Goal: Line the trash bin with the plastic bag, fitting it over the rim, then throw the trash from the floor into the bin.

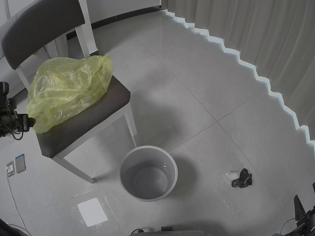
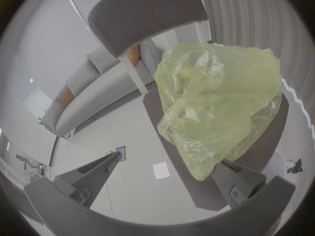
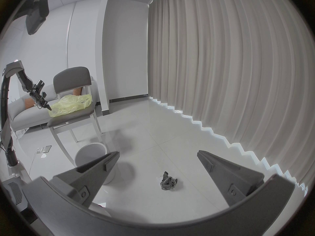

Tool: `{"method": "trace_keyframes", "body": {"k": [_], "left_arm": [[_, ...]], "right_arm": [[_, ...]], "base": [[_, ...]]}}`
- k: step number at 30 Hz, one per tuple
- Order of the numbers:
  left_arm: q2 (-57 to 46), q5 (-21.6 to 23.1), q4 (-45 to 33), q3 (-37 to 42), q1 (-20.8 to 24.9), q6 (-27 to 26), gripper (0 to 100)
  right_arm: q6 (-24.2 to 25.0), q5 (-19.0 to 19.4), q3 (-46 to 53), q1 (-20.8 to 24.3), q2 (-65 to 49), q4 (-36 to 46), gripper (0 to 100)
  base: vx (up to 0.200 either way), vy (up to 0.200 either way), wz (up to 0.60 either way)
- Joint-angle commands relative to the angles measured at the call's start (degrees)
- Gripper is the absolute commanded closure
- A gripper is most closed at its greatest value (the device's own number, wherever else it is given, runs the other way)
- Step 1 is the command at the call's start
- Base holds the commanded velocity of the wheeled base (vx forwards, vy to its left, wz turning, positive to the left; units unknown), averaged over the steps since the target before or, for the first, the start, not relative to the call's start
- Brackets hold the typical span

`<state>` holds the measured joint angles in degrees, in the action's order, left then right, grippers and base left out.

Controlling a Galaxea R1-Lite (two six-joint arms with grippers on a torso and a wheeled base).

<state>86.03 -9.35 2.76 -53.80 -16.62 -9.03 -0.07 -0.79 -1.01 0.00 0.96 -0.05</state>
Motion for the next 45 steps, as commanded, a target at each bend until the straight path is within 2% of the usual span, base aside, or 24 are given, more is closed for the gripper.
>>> {"method": "trace_keyframes", "body": {"k": [1, 6, 14, 21, 22, 28, 33, 35, 36, 37, 41, 43, 44, 45], "left_arm": [[5.0, -0.1, 0.1, -2.0, 3.0, 0.9, 0], [6.0, -0.1, 0.2, -2.1, 4.7, 1.4, 0], [8.7, -0.9, 4.3, -3.8, 2.2, 2.4, 0], [8.1, -0.9, 4.4, -4.3, 2.3, 2.6, 0], [7.8, -0.7, 4.4, -4.3, 2.3, 3.1, 100], [8.0, 0.1, 4.4, -4.6, 2.3, 5.5, 100], [8.2, 5.7, 4.4, -5.1, 1.0, 7.5, 100], [8.1, 6.2, 4.4, -5.2, 0.8, 7.8, 100], [7.4, 9.1, 4.5, -5.3, 0.4, 9.6, 100], [7.3, 9.3, 4.5, -5.4, 0.4, 9.7, 100], [-0.2, 16.3, 4.0, -5.8, 3.8, 11.5, 100], [-1.1, 16.9, 3.9, -5.9, 4.5, 11.4, 100], [-5.6, 18.0, 3.4, -7.6, 9.1, 10.8, 100], [-7.2, 18.3, 2.9, -8.9, 11.9, 10.6, 100]], "right_arm": [[0.0, 0.0, 0.9, 0.0, -0.9, 0.0, 0], [0.0, 0.0, 0.9, 0.0, -0.9, 0.0, 0], [0.1, -0.1, 0.9, 0.0, -0.9, 0.0, 0], [0.1, -0.1, 0.9, 0.0, -0.9, 0.0, 0], [0.1, -0.1, 0.9, 0.0, -0.9, 0.0, 0], [0.2, -0.4, 0.9, 0.0, -0.9, 0.0, 0], [1.2, -0.6, 0.9, 0.0, -0.9, 0.0, 0], [1.2, -0.6, 0.9, 0.0, -0.9, 0.0, 0], [1.2, -0.7, 0.9, 0.0, -0.9, 0.0, 0], [1.2, -0.7, 0.9, 0.0, -0.9, 0.0, 0], [1.7, -0.6, 0.4, 0.0, -0.8, -1.4, 0], [1.8, -0.5, -0.2, 0.1, -0.9, -2.1, 0], [6.5, 0.4, -7.9, 0.7, 0.8, -4.7, 0], [7.8, 0.6, -10.6, 1.0, 3.6, -4.2, 0]], "base": [[0.0, 0.0, 0.0], [0.0, 0.0, 0.0], [0.0, 0.0, 0.0], [0.0, 0.0, 0.0], [0.0, 0.0, 0.0], [0.0, 0.0, 0.0], [0.0, 0.0, 0.0], [0.0, 0.0, 0.0], [0.0, 0.0, 0.0], [0.0, 0.0, 0.0], [0.0, 0.0, 0.0], [0.0, 0.0, 0.0], [0.0, 0.0, 0.0], [0.0, 0.0, 0.0]]}}
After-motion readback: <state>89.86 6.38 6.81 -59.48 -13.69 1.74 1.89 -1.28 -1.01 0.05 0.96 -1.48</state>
